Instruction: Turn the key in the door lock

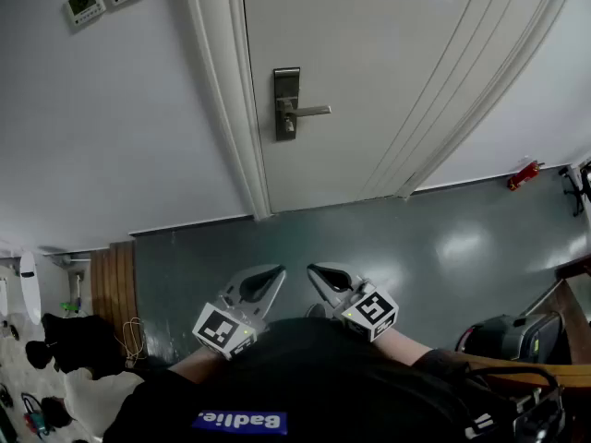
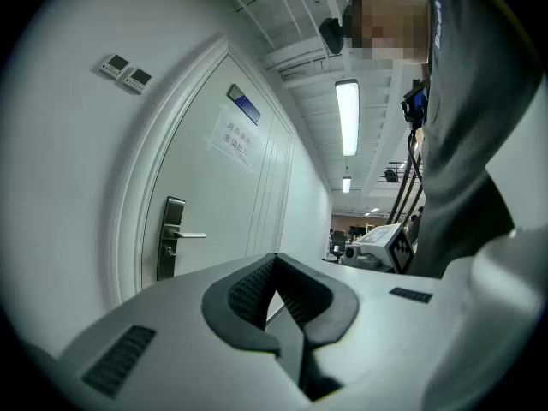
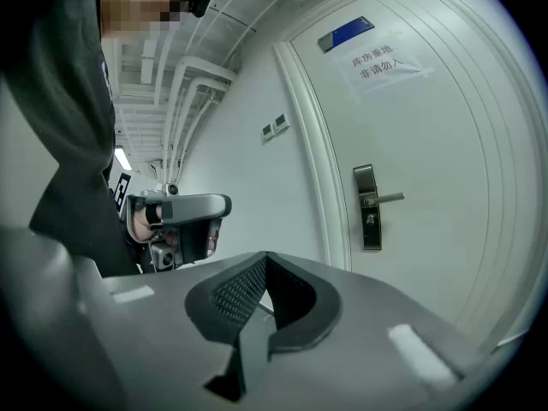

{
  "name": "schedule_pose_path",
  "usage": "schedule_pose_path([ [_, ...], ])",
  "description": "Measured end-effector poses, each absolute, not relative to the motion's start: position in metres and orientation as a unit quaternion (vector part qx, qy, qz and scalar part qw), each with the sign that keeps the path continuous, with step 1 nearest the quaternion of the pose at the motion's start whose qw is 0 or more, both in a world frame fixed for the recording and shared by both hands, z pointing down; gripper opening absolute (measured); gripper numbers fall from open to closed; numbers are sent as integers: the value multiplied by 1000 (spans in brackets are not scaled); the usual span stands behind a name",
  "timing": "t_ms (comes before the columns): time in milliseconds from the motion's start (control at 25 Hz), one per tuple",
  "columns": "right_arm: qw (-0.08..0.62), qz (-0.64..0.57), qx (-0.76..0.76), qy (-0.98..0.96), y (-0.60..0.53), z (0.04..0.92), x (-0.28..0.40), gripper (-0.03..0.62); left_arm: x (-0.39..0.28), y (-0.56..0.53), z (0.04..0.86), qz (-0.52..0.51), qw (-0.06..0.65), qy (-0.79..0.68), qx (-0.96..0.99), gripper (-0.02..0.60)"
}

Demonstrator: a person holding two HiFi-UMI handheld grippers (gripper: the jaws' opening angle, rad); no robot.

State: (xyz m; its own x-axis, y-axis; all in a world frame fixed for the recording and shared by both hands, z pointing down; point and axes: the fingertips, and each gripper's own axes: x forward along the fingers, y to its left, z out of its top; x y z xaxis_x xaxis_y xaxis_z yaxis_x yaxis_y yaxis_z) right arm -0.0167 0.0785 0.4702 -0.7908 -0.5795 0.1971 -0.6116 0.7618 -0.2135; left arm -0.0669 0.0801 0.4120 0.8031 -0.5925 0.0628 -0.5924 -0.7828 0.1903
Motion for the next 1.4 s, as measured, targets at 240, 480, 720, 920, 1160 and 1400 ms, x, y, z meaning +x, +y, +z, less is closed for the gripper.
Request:
schedule_pose_path([
  [240,64,127,315,-938,79,472,-15,0,-66,81,413,1,101,-317,943,5],
  [480,55,131,310,-940,77,470,-15,0,-66,78,414,0,101,-320,942,6],
  [720,38,134,312,-940,69,468,-6,2,-59,73,414,6,97,-325,941,6],
  [920,34,123,313,-941,60,464,11,2,-47,62,411,21,76,-341,937,5],
  [1160,27,117,308,-944,45,467,41,3,-28,32,408,39,26,-390,919,6],
  [1400,30,136,311,-940,24,474,51,3,-25,-7,408,75,-12,-405,911,6],
])
